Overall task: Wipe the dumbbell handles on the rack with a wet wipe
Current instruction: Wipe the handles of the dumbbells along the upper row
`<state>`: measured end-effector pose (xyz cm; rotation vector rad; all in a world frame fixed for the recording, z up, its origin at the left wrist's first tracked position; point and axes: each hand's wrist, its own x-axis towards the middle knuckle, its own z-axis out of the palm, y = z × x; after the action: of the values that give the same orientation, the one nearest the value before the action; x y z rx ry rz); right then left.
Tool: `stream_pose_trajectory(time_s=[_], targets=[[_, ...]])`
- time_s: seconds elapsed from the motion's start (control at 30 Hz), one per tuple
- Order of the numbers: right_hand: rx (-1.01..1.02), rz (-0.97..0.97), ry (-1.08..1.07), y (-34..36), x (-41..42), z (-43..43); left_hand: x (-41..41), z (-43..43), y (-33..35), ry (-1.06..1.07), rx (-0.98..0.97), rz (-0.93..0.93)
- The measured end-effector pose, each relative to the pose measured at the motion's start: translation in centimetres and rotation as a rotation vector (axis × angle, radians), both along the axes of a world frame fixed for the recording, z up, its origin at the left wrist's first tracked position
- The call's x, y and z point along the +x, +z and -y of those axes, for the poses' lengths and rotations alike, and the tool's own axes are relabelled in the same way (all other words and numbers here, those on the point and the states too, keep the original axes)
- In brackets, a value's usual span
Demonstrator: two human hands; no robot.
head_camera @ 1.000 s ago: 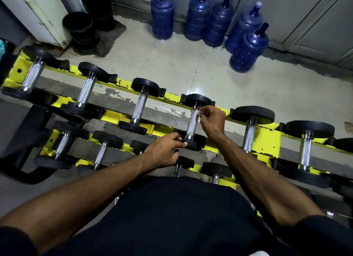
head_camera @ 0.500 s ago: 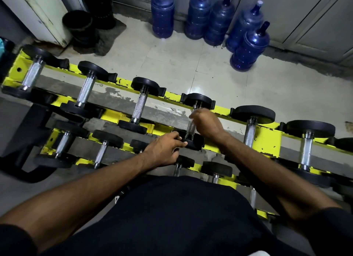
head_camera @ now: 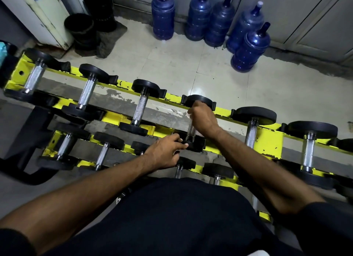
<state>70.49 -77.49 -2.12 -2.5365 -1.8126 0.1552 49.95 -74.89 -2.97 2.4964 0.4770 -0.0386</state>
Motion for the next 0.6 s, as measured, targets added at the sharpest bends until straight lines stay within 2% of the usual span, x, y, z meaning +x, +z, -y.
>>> stream_pose_trajectory(time_s=[0.07,0.13,0.17,0.23,0.33,0.43,0.5,0.53,0.6], targets=[[0.001,-0.019,0.089,-0.4,-0.7,0.8,0.1,-0.1,0.2,-0.008,0.002,-0.004],[-0.088,-0.188,0.246,-0.4,-1.0,2.5,0.2,-0.1,0.2,-0.008,0.000,-0.005],[-0.096,-0.295,0.254,-0.2,-1.0,3.5,0.1,-0.1,0.2,-0.006,0.000,-0.003],[0.069,-0.495,0.052,-0.2,-0.7,4.8,0.1,0.0,0.3,-0.005,-0.007,0.000],[0.383,-0.711,-0.517,-1.1,0.2,4.5,-0.1,-0.1,0.3,-0.006,-0.020,0.004],[0.544,-0.943,-0.929,-2.5,1.4,2.5,0.0,-0.1,0.4,-0.014,-0.013,-0.002],[0.572,-1.136,-1.084,-2.7,1.2,2.2,0.0,-0.1,0.5,-0.014,-0.012,0.001],[0.546,-1.199,-1.094,-2.4,0.7,2.6,0.0,-0.2,0.5,-0.013,-0.015,0.001],[0.371,-1.247,-1.025,-1.7,0.2,4.2,0.0,-0.2,0.4,-0.008,-0.019,0.005]])
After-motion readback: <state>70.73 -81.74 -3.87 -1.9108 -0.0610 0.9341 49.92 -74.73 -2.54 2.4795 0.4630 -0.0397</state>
